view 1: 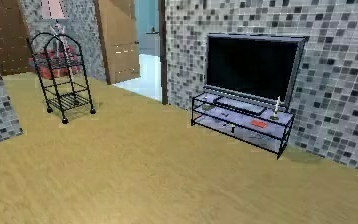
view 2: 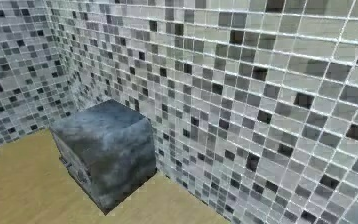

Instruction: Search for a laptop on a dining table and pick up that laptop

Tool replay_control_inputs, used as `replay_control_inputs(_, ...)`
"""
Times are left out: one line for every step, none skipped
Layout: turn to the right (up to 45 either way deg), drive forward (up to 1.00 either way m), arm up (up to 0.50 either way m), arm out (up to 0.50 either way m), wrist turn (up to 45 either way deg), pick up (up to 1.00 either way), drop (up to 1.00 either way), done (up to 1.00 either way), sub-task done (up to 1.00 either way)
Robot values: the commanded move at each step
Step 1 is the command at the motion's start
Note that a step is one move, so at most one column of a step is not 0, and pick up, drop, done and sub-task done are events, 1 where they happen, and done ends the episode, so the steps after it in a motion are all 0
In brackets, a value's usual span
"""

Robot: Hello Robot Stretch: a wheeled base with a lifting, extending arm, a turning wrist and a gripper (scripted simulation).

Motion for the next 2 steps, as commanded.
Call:
replay_control_inputs(45.0, 0.0, 0.0, 0.0, 0.0, 0.0, 0.0, 0.0, 0.0)
replay_control_inputs(42.0, 0.0, 0.0, 0.0, 0.0, 0.0, 0.0, 0.0, 0.0)
